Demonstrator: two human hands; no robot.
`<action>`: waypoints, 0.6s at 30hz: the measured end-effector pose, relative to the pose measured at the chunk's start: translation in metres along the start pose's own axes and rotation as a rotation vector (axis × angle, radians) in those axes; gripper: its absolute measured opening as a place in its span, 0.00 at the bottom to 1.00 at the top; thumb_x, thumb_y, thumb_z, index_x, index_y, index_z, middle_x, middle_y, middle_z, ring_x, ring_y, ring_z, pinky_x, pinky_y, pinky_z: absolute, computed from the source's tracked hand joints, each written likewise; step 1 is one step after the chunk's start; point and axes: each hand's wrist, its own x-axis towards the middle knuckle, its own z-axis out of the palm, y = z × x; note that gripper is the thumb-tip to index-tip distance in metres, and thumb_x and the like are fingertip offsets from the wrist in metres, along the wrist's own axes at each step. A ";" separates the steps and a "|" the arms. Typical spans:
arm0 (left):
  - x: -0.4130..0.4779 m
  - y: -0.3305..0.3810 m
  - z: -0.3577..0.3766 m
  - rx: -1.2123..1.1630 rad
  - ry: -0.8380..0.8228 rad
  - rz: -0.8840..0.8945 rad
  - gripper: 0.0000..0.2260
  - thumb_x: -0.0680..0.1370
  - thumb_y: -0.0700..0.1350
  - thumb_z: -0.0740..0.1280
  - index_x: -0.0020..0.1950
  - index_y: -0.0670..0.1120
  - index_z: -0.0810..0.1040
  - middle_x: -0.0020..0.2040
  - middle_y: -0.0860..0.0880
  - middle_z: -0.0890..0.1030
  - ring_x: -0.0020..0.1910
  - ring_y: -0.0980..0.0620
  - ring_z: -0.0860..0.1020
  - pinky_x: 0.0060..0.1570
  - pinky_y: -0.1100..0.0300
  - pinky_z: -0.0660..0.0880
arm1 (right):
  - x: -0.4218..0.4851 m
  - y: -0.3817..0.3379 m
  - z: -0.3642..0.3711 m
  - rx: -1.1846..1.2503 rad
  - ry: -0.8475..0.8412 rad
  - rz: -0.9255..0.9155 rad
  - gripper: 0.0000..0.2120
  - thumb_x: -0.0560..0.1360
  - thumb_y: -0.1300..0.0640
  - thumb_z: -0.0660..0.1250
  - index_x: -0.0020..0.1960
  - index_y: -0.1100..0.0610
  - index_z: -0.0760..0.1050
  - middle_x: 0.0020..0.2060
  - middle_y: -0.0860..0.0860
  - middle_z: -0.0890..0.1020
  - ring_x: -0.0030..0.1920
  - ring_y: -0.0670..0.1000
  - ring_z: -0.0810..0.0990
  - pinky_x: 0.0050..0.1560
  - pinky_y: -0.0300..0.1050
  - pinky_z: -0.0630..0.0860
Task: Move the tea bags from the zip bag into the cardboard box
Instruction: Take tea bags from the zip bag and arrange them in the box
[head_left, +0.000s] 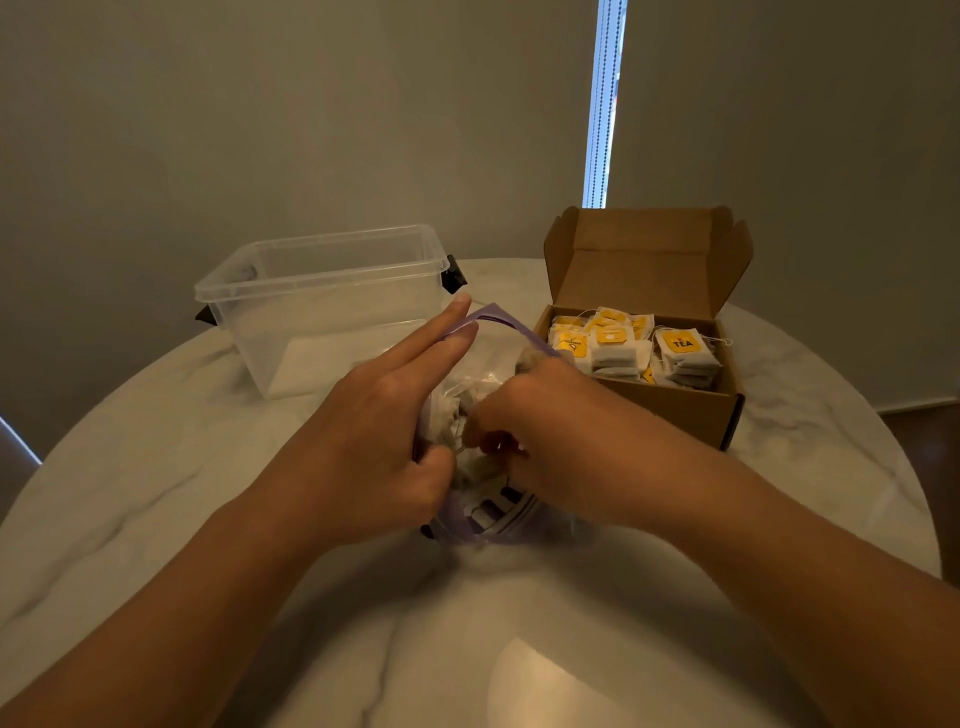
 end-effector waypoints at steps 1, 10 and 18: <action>0.000 0.000 0.000 0.005 -0.001 0.007 0.37 0.68 0.47 0.59 0.79 0.46 0.63 0.80 0.57 0.58 0.76 0.61 0.61 0.71 0.62 0.65 | -0.003 0.000 -0.006 0.101 -0.018 -0.011 0.13 0.76 0.59 0.68 0.59 0.49 0.80 0.52 0.46 0.82 0.51 0.45 0.79 0.49 0.39 0.79; 0.001 0.003 0.004 0.009 -0.051 0.013 0.38 0.67 0.40 0.64 0.78 0.44 0.64 0.80 0.54 0.58 0.63 0.49 0.55 0.43 0.83 0.65 | 0.013 0.000 0.006 0.036 -0.130 0.211 0.16 0.77 0.62 0.66 0.63 0.52 0.72 0.52 0.52 0.73 0.48 0.50 0.72 0.44 0.42 0.70; 0.000 0.008 0.005 -0.009 -0.061 0.020 0.37 0.66 0.39 0.64 0.77 0.43 0.65 0.80 0.53 0.59 0.62 0.47 0.60 0.41 0.83 0.64 | 0.014 0.001 0.010 0.023 -0.186 0.315 0.20 0.77 0.61 0.67 0.68 0.55 0.69 0.60 0.54 0.74 0.57 0.53 0.74 0.51 0.44 0.74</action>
